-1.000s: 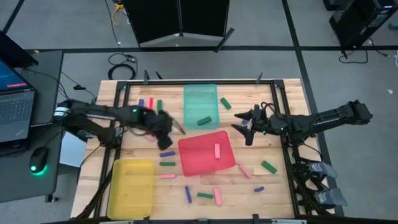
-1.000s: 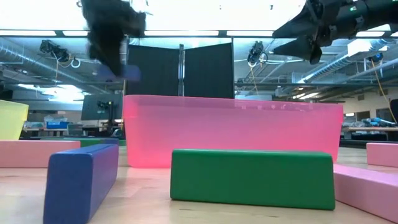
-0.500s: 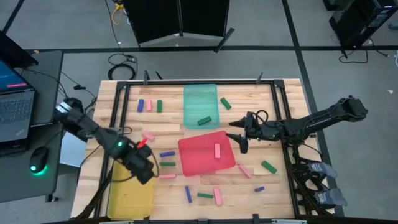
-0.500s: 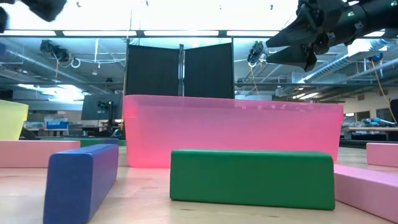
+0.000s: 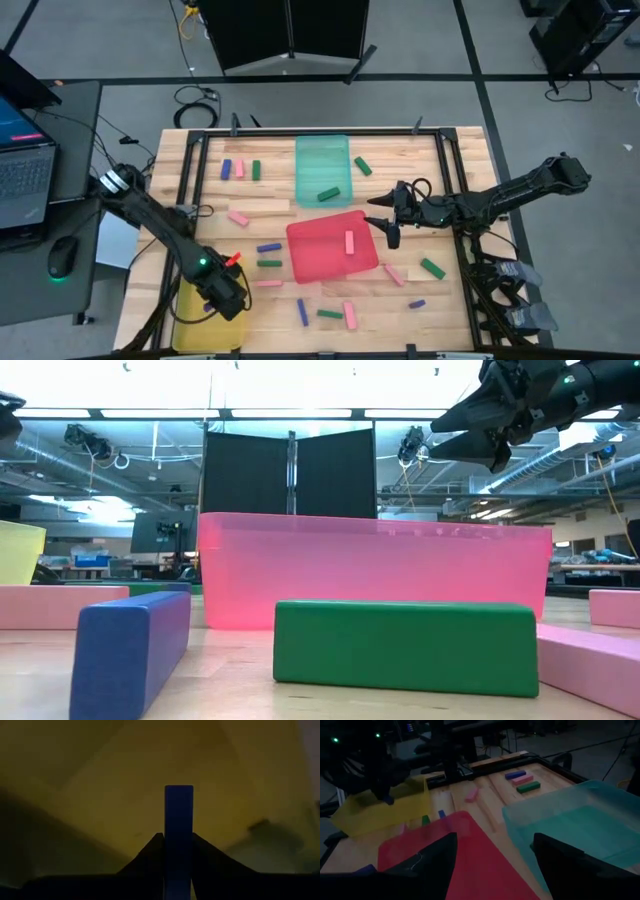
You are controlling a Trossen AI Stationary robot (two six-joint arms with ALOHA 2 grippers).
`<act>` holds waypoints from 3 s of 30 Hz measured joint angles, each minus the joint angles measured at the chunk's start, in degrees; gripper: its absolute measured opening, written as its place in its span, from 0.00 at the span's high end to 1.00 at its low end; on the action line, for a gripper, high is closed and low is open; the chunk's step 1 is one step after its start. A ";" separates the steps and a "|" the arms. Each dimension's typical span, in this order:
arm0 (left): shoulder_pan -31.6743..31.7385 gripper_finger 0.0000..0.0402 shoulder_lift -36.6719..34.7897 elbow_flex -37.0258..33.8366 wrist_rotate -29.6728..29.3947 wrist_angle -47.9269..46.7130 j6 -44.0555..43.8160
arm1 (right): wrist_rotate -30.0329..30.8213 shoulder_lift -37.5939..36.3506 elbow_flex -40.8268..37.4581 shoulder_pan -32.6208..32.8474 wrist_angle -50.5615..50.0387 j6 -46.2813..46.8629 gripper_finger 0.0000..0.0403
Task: Sort blocks
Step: Put the blue block into the yellow bin
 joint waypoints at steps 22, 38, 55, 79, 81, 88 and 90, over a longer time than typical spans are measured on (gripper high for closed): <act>3.69 0.46 -0.83 17.60 -39.04 -7.32 25.22 | 6.50 0.66 5.45 -11.34 -31.66 22.70 0.34; 19.81 0.46 -0.83 21.69 -66.59 -7.49 40.33 | 1.55 8.69 6.73 -30.38 -47.61 42.39 0.30; 20.25 0.46 -0.83 21.65 -68.82 -7.58 41.62 | 1.42 28.00 6.94 -30.32 -40.66 49.03 0.14; 20.25 0.46 -0.83 21.65 -69.18 -7.12 40.60 | 1.87 25.77 6.66 -25.81 -42.92 46.02 0.71; 20.25 0.46 -0.83 21.65 -69.18 -7.14 40.09 | 1.45 24.68 6.50 -25.06 -43.04 45.43 0.71; 17.94 0.46 -1.34 21.62 -72.28 -7.06 39.86 | 4.09 18.39 6.47 -19.68 -38.86 43.22 0.71; 16.68 0.46 -2.31 21.62 -74.20 -6.61 39.61 | 4.94 16.46 6.49 -17.37 -35.57 41.36 0.71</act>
